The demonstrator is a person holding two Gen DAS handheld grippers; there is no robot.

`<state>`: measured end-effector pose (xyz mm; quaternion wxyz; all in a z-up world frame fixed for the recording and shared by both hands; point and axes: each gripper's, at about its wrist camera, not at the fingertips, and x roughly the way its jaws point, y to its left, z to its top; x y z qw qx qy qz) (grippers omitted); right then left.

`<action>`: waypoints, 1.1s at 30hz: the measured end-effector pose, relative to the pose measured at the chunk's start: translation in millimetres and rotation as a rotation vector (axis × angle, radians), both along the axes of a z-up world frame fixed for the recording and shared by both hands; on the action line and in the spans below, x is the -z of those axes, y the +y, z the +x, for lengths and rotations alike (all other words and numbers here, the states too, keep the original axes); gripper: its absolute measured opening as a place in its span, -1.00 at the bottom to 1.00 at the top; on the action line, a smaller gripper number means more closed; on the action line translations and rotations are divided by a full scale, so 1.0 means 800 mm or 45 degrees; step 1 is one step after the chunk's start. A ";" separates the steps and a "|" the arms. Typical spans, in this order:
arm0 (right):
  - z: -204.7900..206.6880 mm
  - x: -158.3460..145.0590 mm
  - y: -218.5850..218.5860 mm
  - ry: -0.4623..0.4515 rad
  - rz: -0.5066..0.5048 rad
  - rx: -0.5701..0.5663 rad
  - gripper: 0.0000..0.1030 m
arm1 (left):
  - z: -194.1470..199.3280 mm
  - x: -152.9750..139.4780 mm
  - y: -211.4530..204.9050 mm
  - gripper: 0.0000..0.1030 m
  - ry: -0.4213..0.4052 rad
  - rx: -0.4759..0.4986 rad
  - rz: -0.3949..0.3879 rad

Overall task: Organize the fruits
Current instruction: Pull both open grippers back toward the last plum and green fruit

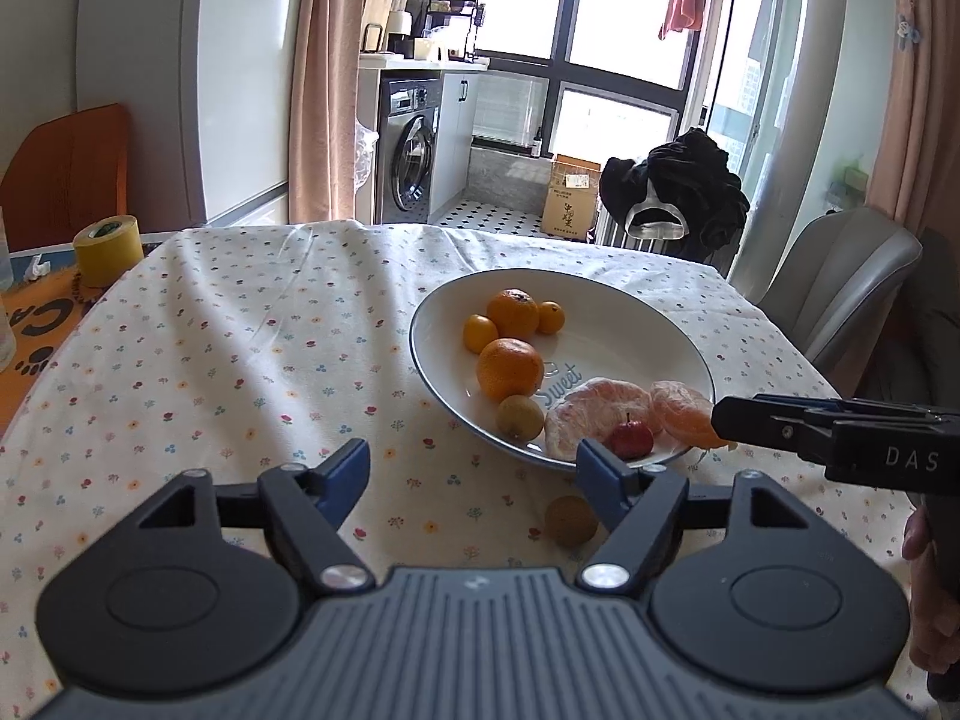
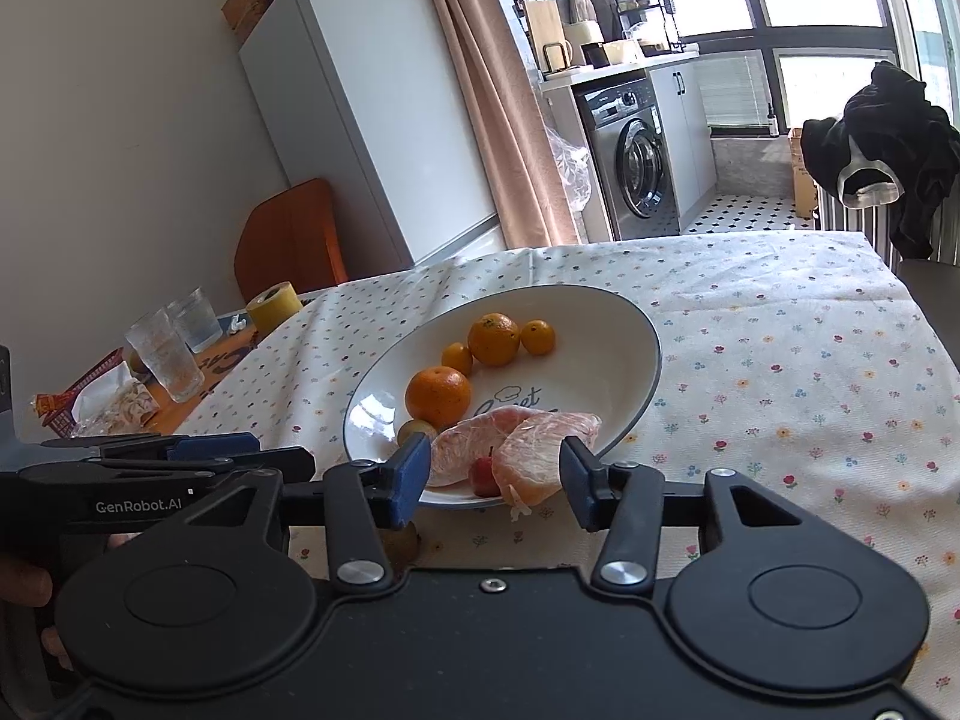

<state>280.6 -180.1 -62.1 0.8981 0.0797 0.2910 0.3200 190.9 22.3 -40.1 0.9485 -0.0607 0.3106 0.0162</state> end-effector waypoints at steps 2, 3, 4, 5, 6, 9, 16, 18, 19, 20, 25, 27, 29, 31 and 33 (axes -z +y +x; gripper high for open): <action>-0.005 -0.001 0.001 -0.008 0.000 -0.006 0.01 | -0.005 -0.001 0.001 0.50 0.001 -0.014 -0.001; -0.007 -0.002 0.002 -0.014 -0.002 -0.006 0.04 | -0.007 -0.001 0.002 0.53 0.000 -0.022 -0.006; -0.010 -0.002 0.002 -0.019 -0.004 -0.005 0.08 | -0.009 -0.002 0.002 0.54 -0.003 -0.027 -0.011; -0.012 -0.003 0.002 -0.026 -0.007 -0.008 0.10 | -0.011 -0.002 0.003 0.58 -0.008 -0.028 -0.014; -0.014 -0.003 0.002 -0.029 -0.007 -0.011 0.11 | -0.014 -0.002 0.003 0.64 -0.018 -0.027 -0.018; -0.023 -0.005 0.003 -0.060 -0.019 -0.006 0.18 | -0.022 -0.003 0.006 0.77 -0.046 -0.045 -0.029; -0.035 -0.005 0.004 -0.081 -0.029 -0.010 0.57 | -0.039 -0.001 0.023 0.81 -0.064 -0.067 -0.083; -0.039 -0.005 0.004 -0.074 -0.026 -0.032 0.66 | -0.042 0.001 0.027 0.82 -0.070 -0.069 -0.100; -0.040 -0.004 0.005 -0.072 -0.023 -0.040 0.76 | -0.044 0.001 0.030 0.82 -0.074 -0.067 -0.108; -0.043 -0.004 0.006 -0.075 -0.029 -0.042 0.87 | -0.047 0.002 0.031 0.82 -0.077 -0.070 -0.110; -0.052 -0.003 0.013 -0.099 -0.046 -0.074 1.00 | -0.052 0.005 0.036 0.82 -0.077 -0.074 -0.097; -0.053 -0.001 0.013 -0.095 -0.046 -0.074 1.00 | -0.053 0.006 0.036 0.82 -0.062 -0.057 -0.107; -0.054 0.002 0.014 -0.087 -0.067 -0.070 1.00 | -0.055 0.007 0.035 0.82 -0.055 -0.025 -0.106; -0.054 0.004 0.017 -0.080 -0.086 -0.076 1.00 | -0.057 0.008 0.030 0.82 -0.053 -0.009 -0.071; -0.055 0.006 0.019 -0.072 -0.087 -0.101 1.00 | -0.058 0.008 0.027 0.82 -0.050 0.007 -0.052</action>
